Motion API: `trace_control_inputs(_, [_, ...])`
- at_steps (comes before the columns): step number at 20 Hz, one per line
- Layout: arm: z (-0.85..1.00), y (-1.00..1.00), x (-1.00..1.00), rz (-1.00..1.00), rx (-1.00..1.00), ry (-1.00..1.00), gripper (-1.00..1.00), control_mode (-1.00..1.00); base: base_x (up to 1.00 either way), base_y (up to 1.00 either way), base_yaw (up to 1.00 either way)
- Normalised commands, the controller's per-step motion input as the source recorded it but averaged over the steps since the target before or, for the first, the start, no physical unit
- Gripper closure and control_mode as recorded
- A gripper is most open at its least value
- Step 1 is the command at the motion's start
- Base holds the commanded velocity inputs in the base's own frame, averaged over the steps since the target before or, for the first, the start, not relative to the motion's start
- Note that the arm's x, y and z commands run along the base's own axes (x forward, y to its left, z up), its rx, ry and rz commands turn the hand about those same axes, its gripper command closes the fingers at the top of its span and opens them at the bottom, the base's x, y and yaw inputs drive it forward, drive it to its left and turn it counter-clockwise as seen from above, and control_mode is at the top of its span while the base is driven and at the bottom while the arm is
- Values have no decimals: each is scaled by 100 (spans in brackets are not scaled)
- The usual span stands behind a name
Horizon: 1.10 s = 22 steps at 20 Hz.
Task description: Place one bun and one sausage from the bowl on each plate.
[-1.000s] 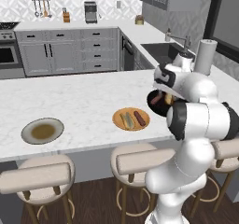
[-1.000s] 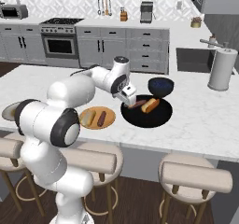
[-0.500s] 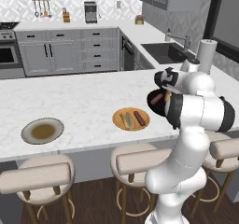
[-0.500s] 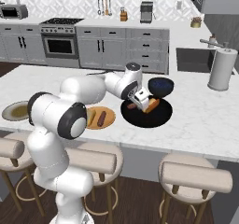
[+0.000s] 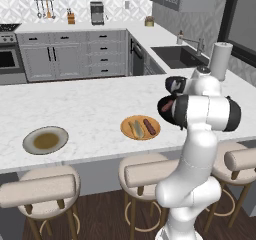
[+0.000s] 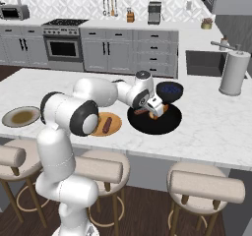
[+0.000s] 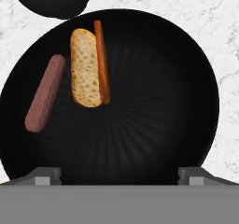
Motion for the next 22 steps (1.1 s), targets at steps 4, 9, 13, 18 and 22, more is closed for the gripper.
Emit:
trace_control_inputs(4, [-11, -21, 47, 0, -3, -3, -100, -100, 0, 0, 0])
trace_control_inputs(9, [0, 0, 54, -1, 0, 4, -100, -100, 0, 0, 0])
trace_control_inputs(13, [-21, -15, 14, -2, -2, 12, -100, -100, 0, 0, 0])
trace_control_inputs(18, [-35, -30, 10, 0, -2, 11, -100, -100, 0, 0, 0])
trace_control_inputs(22, [0, 0, 22, 0, 6, 1, -100, -100, 0, 0, 0])
